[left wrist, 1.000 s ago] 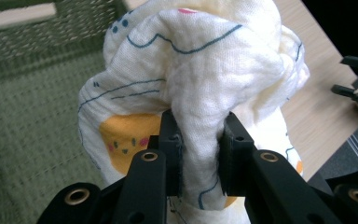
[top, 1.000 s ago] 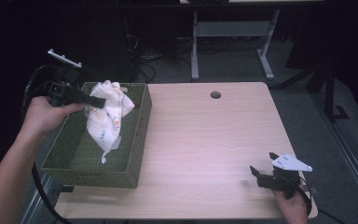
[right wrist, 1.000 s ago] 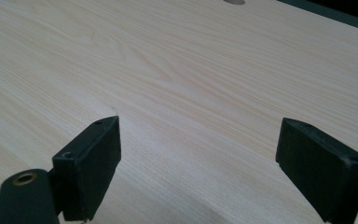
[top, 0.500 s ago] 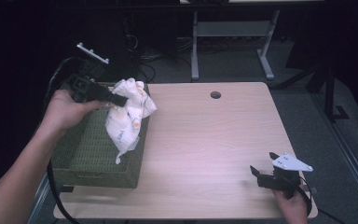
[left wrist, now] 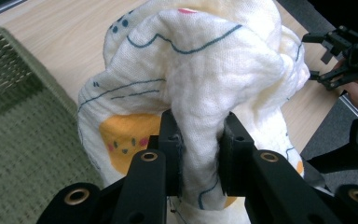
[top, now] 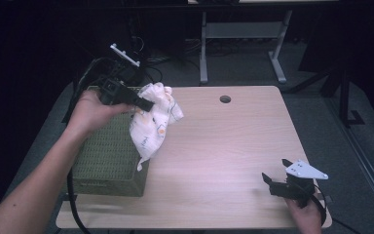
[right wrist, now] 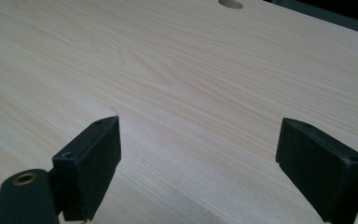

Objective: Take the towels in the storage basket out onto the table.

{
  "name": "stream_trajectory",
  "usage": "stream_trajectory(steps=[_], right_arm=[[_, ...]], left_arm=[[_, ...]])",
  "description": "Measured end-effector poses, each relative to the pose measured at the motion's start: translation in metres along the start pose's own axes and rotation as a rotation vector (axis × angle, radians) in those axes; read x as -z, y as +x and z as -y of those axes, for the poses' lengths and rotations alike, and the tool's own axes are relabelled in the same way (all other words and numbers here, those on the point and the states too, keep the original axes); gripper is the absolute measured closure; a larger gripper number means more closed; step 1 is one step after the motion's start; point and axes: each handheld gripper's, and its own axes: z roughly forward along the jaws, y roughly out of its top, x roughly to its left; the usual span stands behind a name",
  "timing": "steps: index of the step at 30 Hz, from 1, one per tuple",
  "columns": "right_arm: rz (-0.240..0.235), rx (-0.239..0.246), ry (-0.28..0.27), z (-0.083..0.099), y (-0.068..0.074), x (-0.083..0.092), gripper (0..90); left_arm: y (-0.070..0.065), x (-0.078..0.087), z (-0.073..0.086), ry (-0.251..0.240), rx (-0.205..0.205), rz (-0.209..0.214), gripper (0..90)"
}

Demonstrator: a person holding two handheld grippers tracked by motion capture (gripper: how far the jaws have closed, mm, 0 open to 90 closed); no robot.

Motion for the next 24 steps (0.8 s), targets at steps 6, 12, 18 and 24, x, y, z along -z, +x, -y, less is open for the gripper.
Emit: stream_trajectory(steps=[6, 12, 18, 24], right_arm=[[-0.001, -0.007, -0.004, 0.000, 0.000, 0.001, 13.6], [0.003, -0.018, -0.007, 0.001, -0.001, 0.001, 13.6], [0.000, -0.018, -0.014, 0.000, -0.001, 0.002, 13.6], [-0.001, -0.021, -0.019, 0.000, -0.002, 0.003, 13.6]], left_arm=[[-0.006, -0.014, -0.011, 0.007, -0.010, 0.015, 73.7], [-0.012, -0.024, -0.021, 0.016, -0.031, 0.014, 73.7], [-0.017, -0.039, -0.032, 0.024, -0.038, 0.018, 73.7], [-0.022, -0.056, -0.043, 0.044, -0.046, 0.022, 73.7]])
